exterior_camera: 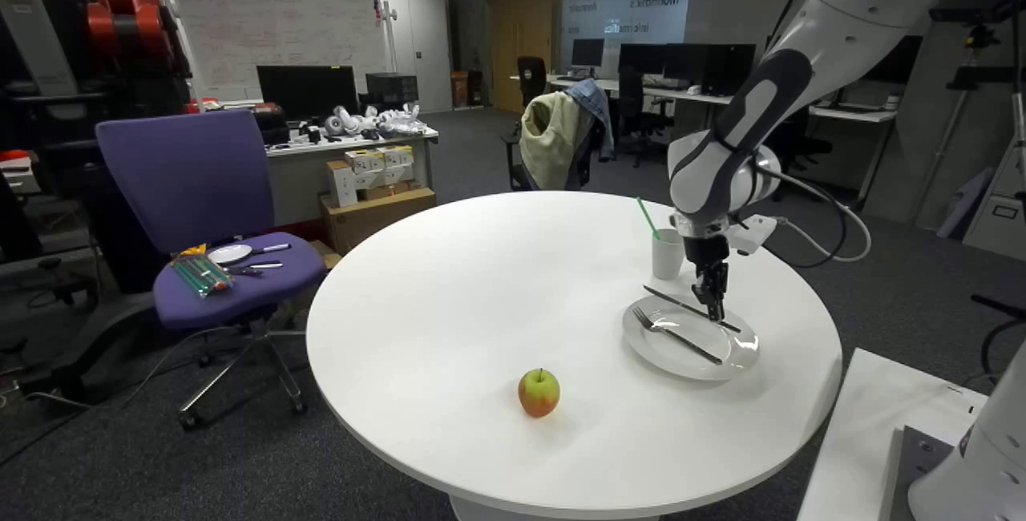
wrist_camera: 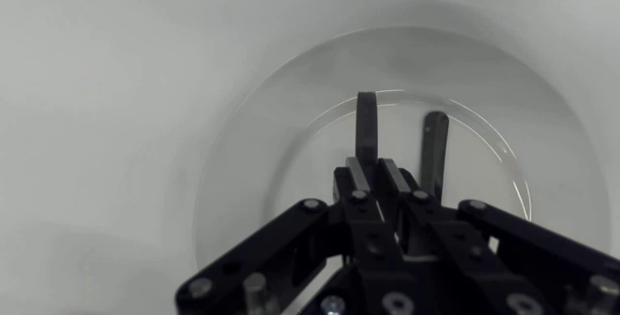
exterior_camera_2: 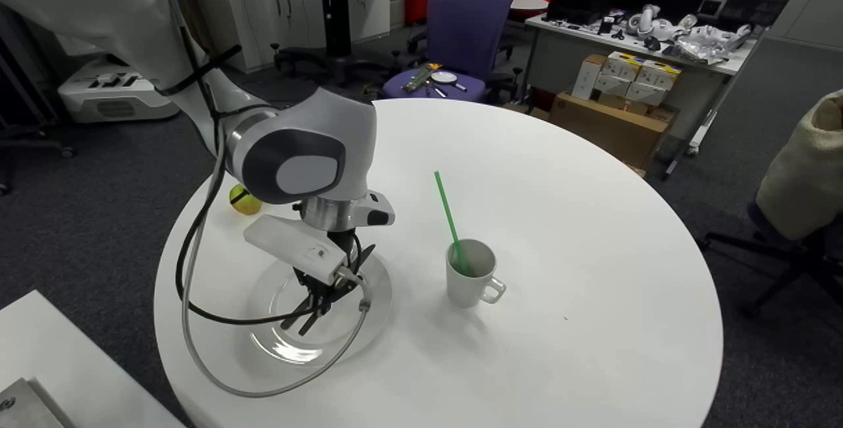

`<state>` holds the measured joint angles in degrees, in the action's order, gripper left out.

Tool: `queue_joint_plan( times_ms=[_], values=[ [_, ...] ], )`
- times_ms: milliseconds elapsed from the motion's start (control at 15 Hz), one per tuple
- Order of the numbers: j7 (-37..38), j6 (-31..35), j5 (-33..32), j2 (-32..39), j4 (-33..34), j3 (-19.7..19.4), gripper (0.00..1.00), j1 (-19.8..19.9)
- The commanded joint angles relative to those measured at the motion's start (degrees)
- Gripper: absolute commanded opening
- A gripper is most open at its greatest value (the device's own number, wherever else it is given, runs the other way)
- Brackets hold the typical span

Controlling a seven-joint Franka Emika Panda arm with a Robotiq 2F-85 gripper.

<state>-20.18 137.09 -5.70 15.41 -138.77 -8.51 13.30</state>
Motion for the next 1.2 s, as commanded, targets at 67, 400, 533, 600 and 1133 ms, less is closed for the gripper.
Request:
queue_joint_plan(
  times_ms=[67,400,533,600,1133],
  values=[
    [1.9,-0.2,0.8,-0.2,-0.2,0.0,0.03,-0.2],
    [3.6,0.0,0.4,0.5,0.0,-0.1,0.03,-0.5],
    [4.3,0.0,0.2,1.0,0.2,-0.1,0.03,-0.8],
    [4.6,0.0,0.1,1.2,0.3,-0.1,0.03,-0.8],
    [6.2,-0.1,-0.1,3.2,1.0,-0.1,0.03,-1.3]
  ],
)
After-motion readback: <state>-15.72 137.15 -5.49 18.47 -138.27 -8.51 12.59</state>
